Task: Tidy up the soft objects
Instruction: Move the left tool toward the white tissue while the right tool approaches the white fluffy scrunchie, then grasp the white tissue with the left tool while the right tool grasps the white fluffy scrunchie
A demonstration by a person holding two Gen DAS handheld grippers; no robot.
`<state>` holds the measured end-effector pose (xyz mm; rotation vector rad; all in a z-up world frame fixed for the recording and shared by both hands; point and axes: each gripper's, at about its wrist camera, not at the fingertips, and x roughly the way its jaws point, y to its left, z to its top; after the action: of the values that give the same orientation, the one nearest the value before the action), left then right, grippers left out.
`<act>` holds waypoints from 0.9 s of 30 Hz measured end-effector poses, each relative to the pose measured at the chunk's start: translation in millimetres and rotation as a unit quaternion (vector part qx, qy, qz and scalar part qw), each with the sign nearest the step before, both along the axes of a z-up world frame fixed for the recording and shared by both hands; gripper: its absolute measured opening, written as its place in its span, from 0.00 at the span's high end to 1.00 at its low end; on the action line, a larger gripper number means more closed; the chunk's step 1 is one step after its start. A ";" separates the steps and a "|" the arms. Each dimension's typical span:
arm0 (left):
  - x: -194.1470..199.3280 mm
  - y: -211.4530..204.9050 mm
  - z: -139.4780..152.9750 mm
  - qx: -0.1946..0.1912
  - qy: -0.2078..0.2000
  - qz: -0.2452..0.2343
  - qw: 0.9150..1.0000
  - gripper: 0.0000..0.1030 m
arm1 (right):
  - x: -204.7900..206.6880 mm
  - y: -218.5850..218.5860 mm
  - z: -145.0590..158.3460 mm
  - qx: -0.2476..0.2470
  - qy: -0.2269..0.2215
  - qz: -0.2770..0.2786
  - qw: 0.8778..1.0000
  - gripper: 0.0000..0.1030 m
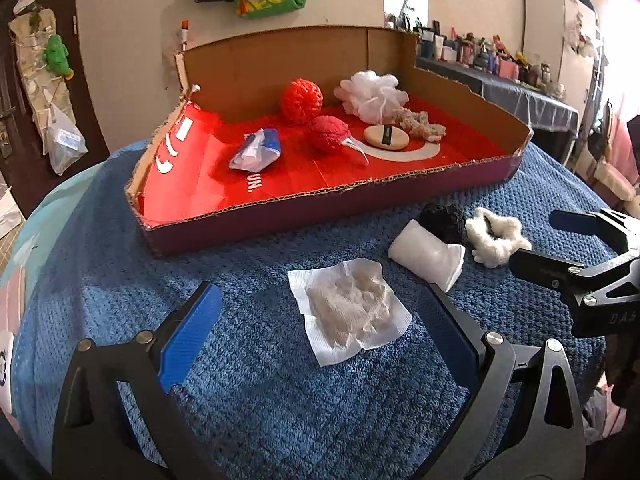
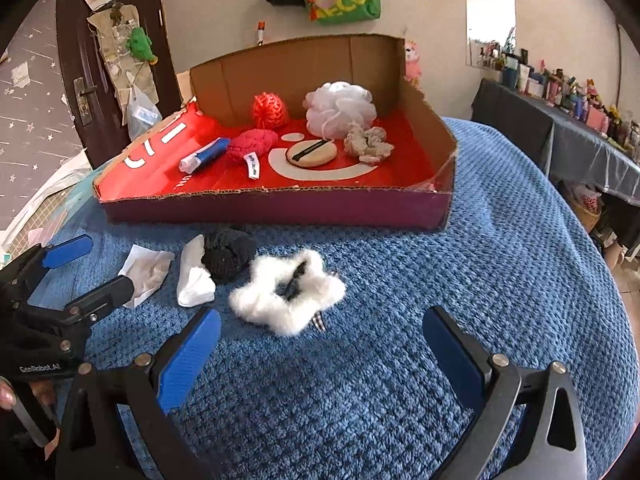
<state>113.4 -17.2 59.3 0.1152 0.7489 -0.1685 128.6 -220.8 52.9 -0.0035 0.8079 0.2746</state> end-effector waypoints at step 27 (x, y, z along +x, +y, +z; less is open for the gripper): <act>18.7 -9.0 -12.5 -0.032 0.045 -0.062 0.997 0.61 | 22.2 23.7 -7.1 -0.024 0.020 0.061 0.998 0.40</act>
<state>132.1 -26.2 46.8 0.0925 0.8264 -0.3170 150.8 -197.2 45.8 -0.0935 0.8548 0.3702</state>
